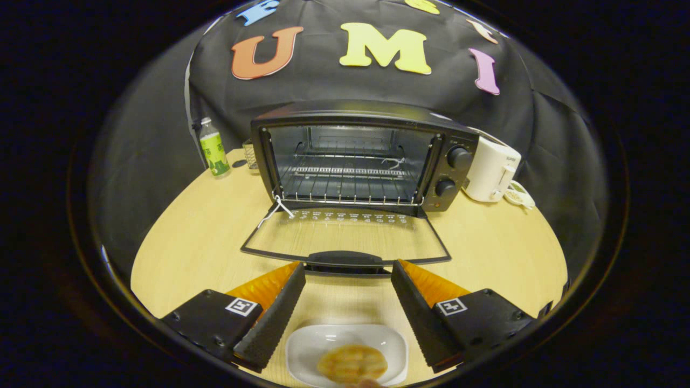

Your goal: Open the toaster oven, put the food inside, and close the toaster oven door.

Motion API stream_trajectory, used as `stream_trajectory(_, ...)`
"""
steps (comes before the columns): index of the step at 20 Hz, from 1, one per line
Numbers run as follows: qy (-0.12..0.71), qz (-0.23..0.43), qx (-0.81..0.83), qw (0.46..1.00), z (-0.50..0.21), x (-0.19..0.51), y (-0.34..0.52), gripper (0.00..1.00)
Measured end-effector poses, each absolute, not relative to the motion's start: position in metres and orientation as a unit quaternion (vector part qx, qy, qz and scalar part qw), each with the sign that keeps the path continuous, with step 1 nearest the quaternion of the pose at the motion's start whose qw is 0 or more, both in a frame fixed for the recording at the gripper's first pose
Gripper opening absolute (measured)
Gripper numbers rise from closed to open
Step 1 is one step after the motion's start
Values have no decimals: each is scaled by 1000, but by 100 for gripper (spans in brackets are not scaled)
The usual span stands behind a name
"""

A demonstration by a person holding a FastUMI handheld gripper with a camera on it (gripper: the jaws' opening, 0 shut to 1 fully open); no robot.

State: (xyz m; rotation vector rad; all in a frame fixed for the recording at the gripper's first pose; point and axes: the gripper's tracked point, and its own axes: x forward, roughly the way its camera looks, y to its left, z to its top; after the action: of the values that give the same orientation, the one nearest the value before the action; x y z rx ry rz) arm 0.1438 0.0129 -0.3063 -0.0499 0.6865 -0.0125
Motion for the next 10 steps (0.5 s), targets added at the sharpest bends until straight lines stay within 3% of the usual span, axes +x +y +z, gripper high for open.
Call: stream_trajectory(10, 311, -11, -19, 950, -303, 76, 2, 100)
